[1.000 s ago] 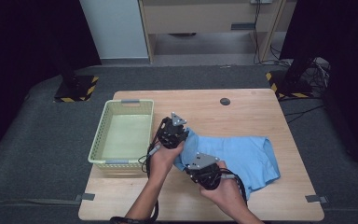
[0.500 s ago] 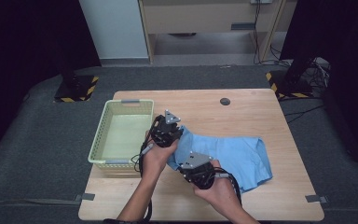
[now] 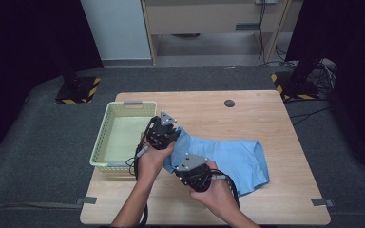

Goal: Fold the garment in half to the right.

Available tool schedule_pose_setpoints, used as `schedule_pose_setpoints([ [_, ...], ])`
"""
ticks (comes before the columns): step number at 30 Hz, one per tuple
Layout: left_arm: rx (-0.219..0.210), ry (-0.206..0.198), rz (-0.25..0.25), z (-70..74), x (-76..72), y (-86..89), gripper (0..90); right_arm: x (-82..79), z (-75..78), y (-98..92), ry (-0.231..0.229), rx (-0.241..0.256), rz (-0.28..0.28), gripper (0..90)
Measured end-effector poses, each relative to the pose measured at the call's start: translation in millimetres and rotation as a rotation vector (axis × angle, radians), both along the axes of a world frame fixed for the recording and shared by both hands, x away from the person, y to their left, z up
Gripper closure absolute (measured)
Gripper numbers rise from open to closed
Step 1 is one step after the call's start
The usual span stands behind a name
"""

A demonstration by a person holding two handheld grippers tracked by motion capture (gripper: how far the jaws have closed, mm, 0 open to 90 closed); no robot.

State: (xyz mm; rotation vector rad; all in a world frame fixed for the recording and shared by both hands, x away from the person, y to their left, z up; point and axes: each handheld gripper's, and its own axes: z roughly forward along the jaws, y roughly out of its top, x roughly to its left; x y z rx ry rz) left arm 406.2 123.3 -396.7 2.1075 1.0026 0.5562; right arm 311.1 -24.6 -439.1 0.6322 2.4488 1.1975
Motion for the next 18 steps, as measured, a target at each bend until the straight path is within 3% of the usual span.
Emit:
schedule_pose_setpoints([
  [10,0.007,0.001,0.025,1.7,-4.3,20.9,83.8,-1.1,2.7,20.0,0.0,0.002,0.031,86.0],
  [18,0.01,-0.01,0.033,4.7,-6.5,27.1,83.6,-1.2,7.3,25.6,0.006,0.025,0.039,86.0],
])
